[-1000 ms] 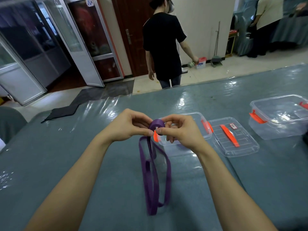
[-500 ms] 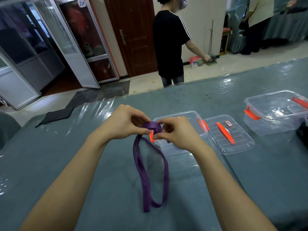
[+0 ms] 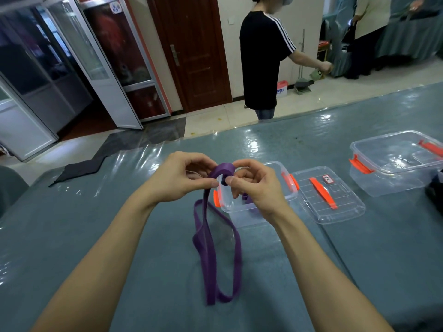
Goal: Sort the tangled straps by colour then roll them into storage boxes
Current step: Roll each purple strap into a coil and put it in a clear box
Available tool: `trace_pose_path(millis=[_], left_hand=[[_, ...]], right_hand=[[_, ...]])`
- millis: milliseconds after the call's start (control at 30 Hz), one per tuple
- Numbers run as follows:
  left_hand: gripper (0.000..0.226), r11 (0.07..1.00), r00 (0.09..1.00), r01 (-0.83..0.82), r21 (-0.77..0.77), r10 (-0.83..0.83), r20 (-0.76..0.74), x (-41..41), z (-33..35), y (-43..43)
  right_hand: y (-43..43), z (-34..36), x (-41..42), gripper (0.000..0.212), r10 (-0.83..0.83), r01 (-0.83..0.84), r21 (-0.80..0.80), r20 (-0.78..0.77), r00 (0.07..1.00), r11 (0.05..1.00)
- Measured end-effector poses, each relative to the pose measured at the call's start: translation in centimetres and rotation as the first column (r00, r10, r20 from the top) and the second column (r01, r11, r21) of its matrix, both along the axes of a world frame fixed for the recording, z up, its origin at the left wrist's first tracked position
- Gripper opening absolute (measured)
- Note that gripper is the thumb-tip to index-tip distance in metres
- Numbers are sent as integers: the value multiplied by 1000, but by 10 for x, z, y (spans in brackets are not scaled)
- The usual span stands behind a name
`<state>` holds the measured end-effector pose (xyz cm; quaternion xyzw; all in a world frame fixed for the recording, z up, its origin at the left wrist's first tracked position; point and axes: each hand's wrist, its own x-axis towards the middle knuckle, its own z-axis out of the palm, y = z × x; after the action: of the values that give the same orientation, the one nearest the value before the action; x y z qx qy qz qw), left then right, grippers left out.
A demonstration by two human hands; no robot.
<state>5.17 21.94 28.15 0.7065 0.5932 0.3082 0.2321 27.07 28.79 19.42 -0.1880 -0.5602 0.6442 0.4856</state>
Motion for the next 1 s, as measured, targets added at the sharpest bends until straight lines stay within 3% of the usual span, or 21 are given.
trace_pose_path(millis=[233, 400, 467, 533, 633, 700, 800, 900, 1000], left_hand=[[42, 999, 966, 13, -33, -4, 257, 12, -10, 4], [36, 997, 960, 22, -77, 0, 279, 14, -12, 6], [27, 998, 980, 4, -67, 9, 197, 11, -11, 8], [24, 996, 998, -17, -85, 23, 64, 6, -9, 10], [23, 990, 975, -28, -138, -3, -223, 6, -6, 12], [21, 988, 922, -4, -154, -56, -382, 12, -4, 14], [20, 989, 863, 19, -144, -89, -497, 21, 1, 16], [23, 994, 918, 18, -104, -58, -393, 15, 1, 16], [30, 998, 999, -38, -42, 37, -8, 6, -7, 10]], right_hand=[[0, -5, -6, 33, 55, -67, -102, -109, 992, 993], [-1, -9, -6, 34, 103, -142, -208, -187, 977, 968], [0, -9, -3, 29, 144, -158, -191, -86, 986, 969], [5, -6, 6, 27, 136, -126, -62, 195, 971, 990], [14, 0, 18, 29, -83, -86, 245, 604, 793, 966], [14, 4, 17, 28, -133, -128, 324, 673, 728, 937], [10, 2, 11, 23, -94, -169, 309, 681, 726, 936], [9, 1, 15, 19, -40, -132, 237, 605, 796, 963], [8, -1, 18, 22, 57, -82, 61, 341, 938, 995]])
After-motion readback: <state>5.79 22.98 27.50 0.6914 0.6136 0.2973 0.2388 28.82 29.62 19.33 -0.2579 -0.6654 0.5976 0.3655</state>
